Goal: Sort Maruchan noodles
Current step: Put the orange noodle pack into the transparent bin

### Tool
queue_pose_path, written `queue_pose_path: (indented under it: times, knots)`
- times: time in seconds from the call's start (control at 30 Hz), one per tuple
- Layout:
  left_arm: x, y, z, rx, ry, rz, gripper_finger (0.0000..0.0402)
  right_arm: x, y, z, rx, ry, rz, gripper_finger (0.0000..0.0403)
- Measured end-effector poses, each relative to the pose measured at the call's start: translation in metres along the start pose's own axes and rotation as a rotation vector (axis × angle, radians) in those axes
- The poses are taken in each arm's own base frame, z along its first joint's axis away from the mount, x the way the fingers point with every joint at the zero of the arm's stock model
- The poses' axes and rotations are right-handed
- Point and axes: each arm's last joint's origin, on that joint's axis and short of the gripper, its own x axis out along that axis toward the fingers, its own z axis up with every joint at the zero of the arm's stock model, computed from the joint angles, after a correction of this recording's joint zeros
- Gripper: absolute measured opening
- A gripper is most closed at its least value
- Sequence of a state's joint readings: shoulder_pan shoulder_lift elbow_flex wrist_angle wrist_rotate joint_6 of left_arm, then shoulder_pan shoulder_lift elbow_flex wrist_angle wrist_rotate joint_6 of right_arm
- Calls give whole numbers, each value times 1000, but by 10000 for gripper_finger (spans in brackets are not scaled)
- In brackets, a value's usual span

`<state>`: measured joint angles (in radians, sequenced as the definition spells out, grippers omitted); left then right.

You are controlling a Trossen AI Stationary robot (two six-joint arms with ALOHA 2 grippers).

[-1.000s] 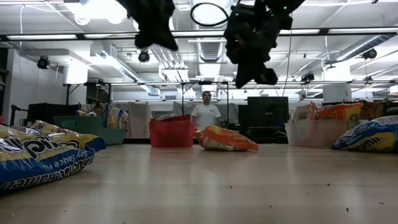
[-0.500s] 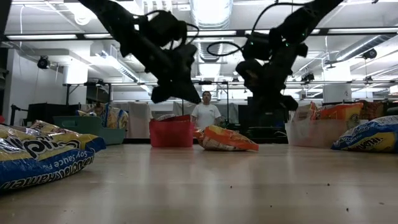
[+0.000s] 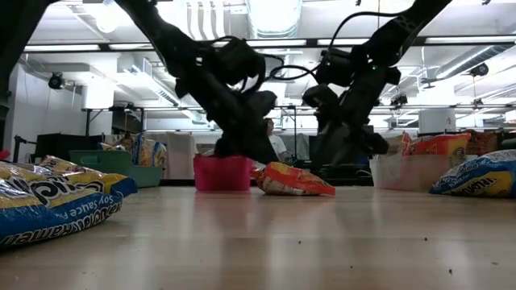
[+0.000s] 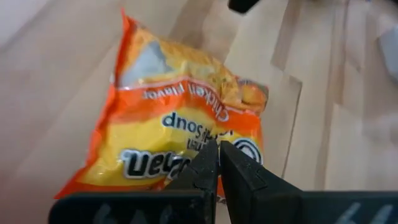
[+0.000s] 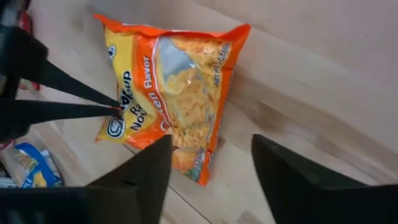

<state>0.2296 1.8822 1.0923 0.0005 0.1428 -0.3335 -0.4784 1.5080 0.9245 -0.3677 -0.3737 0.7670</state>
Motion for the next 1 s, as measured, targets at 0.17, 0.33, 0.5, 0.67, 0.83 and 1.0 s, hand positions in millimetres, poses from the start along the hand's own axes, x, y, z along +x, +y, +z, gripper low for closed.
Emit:
queue_pose_path:
  times: [0.17,0.33,0.5,0.67,0.83,1.0]
  knots:
    - [8,5,-9,-13,53,23,0,13,1,0,-25,6,5,271]
    - [12,9,-16,-24,99,41,0,28,0,5,-51,-2,44,316]
    - [12,11,-23,-37,128,71,0,39,-3,7,-58,10,59,335]
    - [12,12,-23,-35,119,103,0,49,0,7,-125,20,106,330]
    - [12,12,-23,-35,119,103,0,60,8,7,-199,4,186,321]
    - [12,12,-23,-35,118,103,0,63,17,9,-247,-37,267,303]
